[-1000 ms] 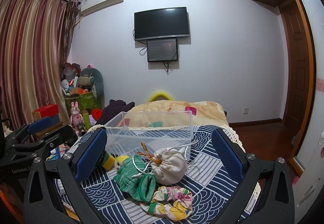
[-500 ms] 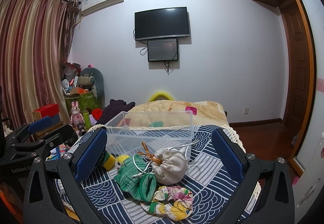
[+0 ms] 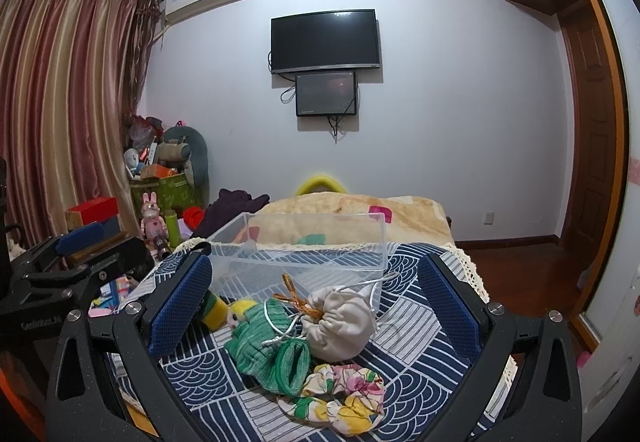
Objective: Organize soft objects
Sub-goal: 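Grasp the white drawstring pouch with the right tool while the left tool grasps the black-and-white bag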
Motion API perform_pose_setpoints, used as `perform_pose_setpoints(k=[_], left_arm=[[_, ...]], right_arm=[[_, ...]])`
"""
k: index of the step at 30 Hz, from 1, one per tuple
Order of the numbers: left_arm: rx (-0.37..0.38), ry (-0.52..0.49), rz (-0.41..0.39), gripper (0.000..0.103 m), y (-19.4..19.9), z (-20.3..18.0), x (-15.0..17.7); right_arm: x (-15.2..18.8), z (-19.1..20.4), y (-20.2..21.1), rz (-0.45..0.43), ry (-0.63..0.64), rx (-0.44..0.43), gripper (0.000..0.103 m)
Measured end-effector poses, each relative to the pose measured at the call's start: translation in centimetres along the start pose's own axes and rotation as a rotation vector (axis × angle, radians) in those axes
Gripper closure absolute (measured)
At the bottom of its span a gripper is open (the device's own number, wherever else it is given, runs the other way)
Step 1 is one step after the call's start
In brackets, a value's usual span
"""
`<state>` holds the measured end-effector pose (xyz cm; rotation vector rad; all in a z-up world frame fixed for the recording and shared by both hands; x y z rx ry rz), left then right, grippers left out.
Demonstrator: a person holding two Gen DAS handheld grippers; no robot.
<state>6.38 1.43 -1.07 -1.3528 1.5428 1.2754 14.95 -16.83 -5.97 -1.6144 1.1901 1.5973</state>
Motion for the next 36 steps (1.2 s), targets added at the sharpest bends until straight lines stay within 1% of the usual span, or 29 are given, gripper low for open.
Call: perform_pose_setpoints(k=[1, 3, 7, 9, 10, 14, 16, 19, 22, 25, 28, 32, 34, 36], left_arm=[[-0.006, 0.010, 0.006, 0.003, -0.2, 0.4, 0.0], [-0.022, 0.022, 0.028, 0.019, -1.0, 1.3, 0.2], [-0.062, 0.041, 0.075, 0.023, -2.7, 3.1, 0.9], [-0.074, 0.048, 0.103, 0.027, -3.6, 3.9, 1.5], [-0.078, 0.055, 0.119, 0.028, -4.0, 4.3, 1.8], [-0.049, 0.085, 0.197, 0.028, -5.5, 4.9, 3.7], [-0.045, 0.073, 0.223, 0.028, -6.1, 4.8, 4.5], [-0.058, 0.041, 0.266, 0.028, -7.4, 4.6, 6.1], [-0.072, 0.047, 0.317, 0.028, -8.5, 5.2, 7.7], [-0.067, 0.062, 0.343, 0.028, -9.1, 5.6, 8.4], [-0.063, 0.040, 0.343, 0.028, -9.0, 5.6, 8.6], [-0.077, -0.003, 0.350, 0.043, -9.2, 5.5, 9.4], [-0.065, 0.008, 0.352, 0.045, -9.1, 5.6, 9.5], [-0.052, 0.023, 0.352, 0.054, -9.0, 5.7, 9.3]], right_arm=[[0.1, -0.1, -0.1, 0.005, -0.003, -0.002, 0.003], [0.4, -0.7, -0.6, 0.025, -0.020, -0.004, 0.012], [1.4, -1.7, -1.9, 0.072, -0.051, -0.003, 0.021], [2.1, -2.2, -2.5, 0.098, -0.066, -0.007, 0.028], [2.4, -2.3, -2.8, 0.108, -0.071, -0.008, 0.029], [4.0, -2.9, -4.2, 0.169, -0.095, -0.008, 0.037], [4.7, -3.0, -4.7, 0.194, -0.104, -0.013, 0.039], [5.5, -3.0, -5.3, 0.226, -0.109, -0.017, 0.039], [6.1, -2.8, -5.6, 0.248, -0.106, -0.020, 0.040], [6.5, -2.7, -6.0, 0.271, -0.105, -0.024, 0.041], [6.9, -2.7, -6.7, 0.286, -0.113, -0.031, 0.047], [7.4, -2.7, -7.1, 0.309, -0.131, -0.042, 0.049], [7.7, -2.6, -7.4, 0.319, -0.139, -0.049, 0.052], [8.1, -2.4, -7.7, 0.333, -0.155, -0.070, 0.055]])
Point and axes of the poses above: each gripper's, at about its wrist camera, not at the fingertips, and y roughly against the way its jaws point, z to its left, x to its underside, the point moved 7 cm from there along -y, roughly the way its jaws point, and after that the axes turned 9 degrees about y, right-handed, at the moved point
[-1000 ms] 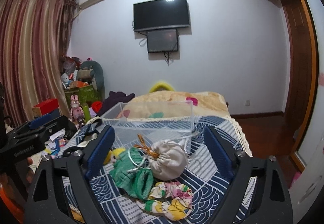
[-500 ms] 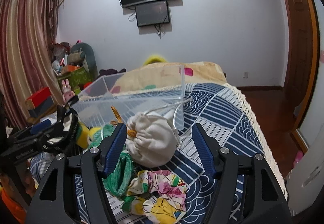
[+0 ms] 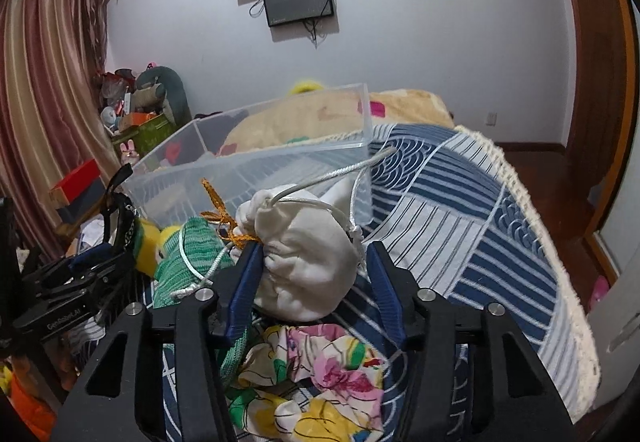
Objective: Organize soft objects
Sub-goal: 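Grasp the white drawstring pouch with the right tool while the left tool grasps the black-and-white bag, then carry the pouch into the clear box and open the right tool while the left drops the bag in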
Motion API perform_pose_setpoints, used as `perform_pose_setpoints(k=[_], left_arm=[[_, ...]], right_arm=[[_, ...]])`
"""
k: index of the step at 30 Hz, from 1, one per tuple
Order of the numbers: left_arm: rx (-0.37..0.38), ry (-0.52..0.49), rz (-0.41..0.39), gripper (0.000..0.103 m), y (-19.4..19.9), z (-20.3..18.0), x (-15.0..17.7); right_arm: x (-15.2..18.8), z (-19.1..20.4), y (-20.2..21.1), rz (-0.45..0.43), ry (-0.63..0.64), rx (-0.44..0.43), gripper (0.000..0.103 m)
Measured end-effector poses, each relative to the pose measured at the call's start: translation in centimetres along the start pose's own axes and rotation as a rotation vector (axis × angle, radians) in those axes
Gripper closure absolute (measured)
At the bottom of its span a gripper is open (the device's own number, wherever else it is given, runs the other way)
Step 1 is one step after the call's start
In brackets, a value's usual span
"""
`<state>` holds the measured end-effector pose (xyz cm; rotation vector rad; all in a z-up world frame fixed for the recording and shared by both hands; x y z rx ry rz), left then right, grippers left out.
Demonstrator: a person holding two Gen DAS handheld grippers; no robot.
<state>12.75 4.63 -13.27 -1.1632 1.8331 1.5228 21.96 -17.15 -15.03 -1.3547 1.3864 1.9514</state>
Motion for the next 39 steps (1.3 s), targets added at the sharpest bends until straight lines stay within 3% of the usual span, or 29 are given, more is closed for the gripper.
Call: perform_pose_setpoints(k=[5, 6, 9, 16, 24, 32, 39], left_arm=[[0.048, 0.032, 0.017, 0.076, 0.5, -0.1, -0.2], [0.056, 0.036, 0.018, 0.086, 0.6, -0.2, -0.3], [0.061, 0.044, 0.014, 0.092, 0.9, -0.3, -0.5], [0.061, 0.060, -0.040, 0.094, 3.0, -0.4, -1.8], [0.118, 0.056, -0.099, 0.094, 5.7, -1.6, -3.6], [0.226, 0.002, -0.004, 0.094, 4.2, -5.5, -1.6], [0.254, -0.005, 0.066, 0.095, 2.7, -6.6, 0.2]], right_arm=[[0.3, 1.0, -0.3, 0.013, 0.016, -0.029, 0.076], [0.2, 1.1, -0.2, 0.010, 0.019, -0.025, 0.080], [0.1, 1.1, 0.1, 0.000, 0.024, -0.021, 0.084], [-1.2, 0.9, 1.9, -0.064, 0.036, 0.017, 0.087], [-2.8, 0.5, 4.0, -0.132, 0.038, 0.035, 0.087], [-4.7, 2.8, 5.3, -0.187, 0.069, -0.042, 0.087], [-5.8, 5.6, 4.8, -0.203, 0.127, -0.101, 0.087]])
Point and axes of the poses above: each gripper's, at about its wrist camera, not at the fingertips, and y roughly against the way its jaws point, z to its left, x to its underside, the point moved 7 cm from there along -y, roughly the way its jaws point, and after that the axes turned 9 degrees about y, right-handed, at the moved point
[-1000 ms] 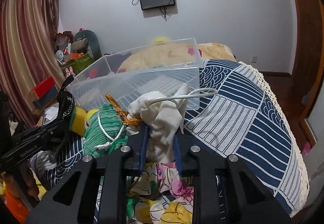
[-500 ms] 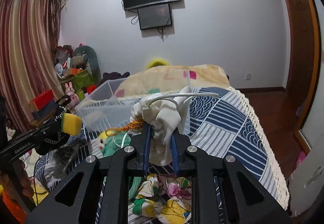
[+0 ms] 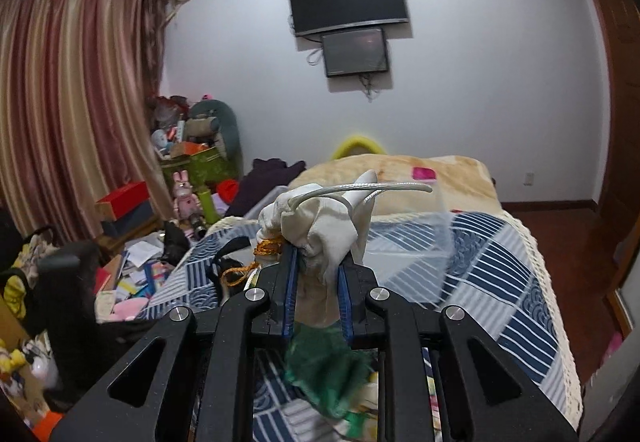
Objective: Organize soft objects
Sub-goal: 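Carry the pouch into the clear box and open the right tool while the left drops the bag in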
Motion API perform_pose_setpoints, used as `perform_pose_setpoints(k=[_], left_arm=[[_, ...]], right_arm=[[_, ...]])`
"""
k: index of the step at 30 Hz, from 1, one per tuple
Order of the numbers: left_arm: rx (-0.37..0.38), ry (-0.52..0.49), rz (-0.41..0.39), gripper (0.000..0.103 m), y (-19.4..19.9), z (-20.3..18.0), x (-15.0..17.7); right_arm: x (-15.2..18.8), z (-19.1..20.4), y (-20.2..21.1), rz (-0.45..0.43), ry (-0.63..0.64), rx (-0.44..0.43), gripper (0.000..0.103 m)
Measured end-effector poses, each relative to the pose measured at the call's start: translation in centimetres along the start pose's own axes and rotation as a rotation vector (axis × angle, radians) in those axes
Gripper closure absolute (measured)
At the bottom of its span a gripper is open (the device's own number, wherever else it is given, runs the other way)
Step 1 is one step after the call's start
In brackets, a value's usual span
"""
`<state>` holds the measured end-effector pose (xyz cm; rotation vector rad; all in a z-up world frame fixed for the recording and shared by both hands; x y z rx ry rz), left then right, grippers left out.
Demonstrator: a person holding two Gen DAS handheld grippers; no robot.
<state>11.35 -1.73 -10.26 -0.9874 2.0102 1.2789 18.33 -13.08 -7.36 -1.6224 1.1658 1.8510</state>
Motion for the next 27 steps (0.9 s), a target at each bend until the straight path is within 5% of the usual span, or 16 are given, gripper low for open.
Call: perform_pose_setpoints(k=[14, 27], left_arm=[[-0.019, 0.049, -0.100, 0.095, 3.7, 1.9, -2.0], [-0.032, 0.011, -0.164, 0.095, 5.1, 1.1, -7.4]], right_arm=[[4.6, 2.9, -6.9, 0.193, 0.033, -0.093, 0.087], [0.4, -0.9, -1.6, 0.057, -0.012, -0.016, 0.087]])
Point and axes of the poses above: each gripper's, at about its wrist camera, not at the fingertips, and y roughly against the way its jaws point, z to its left, x to its underside, the point moved 7 cm from there along -y, roughly the way its jaws point, and after that the axes turned 9 degrees about y, right-handed, at the moved point
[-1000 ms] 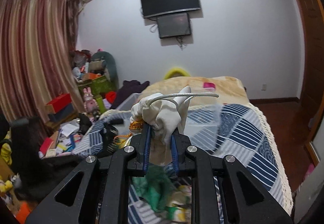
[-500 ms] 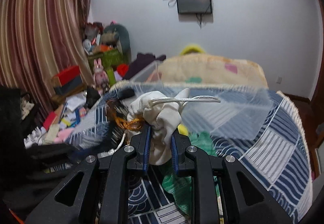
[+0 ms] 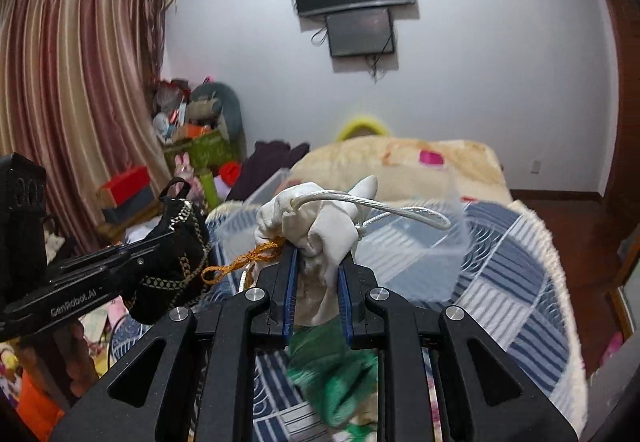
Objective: Organize soft objects
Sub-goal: 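Carry the pouch into the clear box and open the right tool while the left drops the bag in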
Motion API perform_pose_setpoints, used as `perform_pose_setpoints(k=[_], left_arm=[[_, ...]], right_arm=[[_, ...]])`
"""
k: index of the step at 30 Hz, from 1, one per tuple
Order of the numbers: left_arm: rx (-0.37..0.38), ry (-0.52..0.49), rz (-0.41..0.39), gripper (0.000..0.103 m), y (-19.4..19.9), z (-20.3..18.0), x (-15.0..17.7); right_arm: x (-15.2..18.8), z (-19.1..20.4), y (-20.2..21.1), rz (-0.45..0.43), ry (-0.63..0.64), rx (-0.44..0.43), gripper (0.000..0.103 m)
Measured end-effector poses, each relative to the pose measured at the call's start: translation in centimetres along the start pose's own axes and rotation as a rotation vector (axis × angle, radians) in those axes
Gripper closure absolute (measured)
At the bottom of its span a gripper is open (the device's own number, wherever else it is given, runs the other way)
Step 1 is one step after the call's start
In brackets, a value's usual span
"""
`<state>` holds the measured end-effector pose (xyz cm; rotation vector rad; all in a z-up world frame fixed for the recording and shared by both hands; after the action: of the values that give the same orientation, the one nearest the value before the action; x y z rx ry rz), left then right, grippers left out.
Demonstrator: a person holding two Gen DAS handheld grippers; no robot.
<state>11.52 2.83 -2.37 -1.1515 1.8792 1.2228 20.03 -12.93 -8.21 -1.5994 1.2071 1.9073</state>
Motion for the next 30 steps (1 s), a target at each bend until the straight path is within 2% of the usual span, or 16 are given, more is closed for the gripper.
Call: perform_pose_setpoints(k=[5, 13, 20, 30], left_arm=[[0.004, -0.045, -0.042, 0.095, -0.3, -1.3, -3.1], [0.019, -0.031, -0.078, 0.095, -3.0, -1.5, -6.3], [-0.009, -0.031, -0.026, 0.095, -7.6, -0.9, -6.0], [-0.072, -0.007, 0.101, 0.095, -13.3, 0.3, -4.4]], right_arm=[[-2.0, -1.5, 0.9, -0.035, 0.001, 0.044, 0.087], [-4.6, -3.5, 0.3, -0.053, 0.017, 0.107, 0.087], [-4.9, -3.8, -2.7, -0.008, 0.042, 0.134, 0.087], [-1.9, -4.7, -7.5, 0.151, 0.035, 0.122, 0.087]])
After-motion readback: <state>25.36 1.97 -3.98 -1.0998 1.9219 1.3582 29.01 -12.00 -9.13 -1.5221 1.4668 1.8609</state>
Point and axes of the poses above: each gripper's, at about its wrist camera, not at the fingertips, and y roughly against the way its jaws point, z to its left, x to its underside, the point moved 7 cm from there along -y, roughly the way its jaws point, and after that the axes turned 9 degrees about y, right-handed, at the moved point
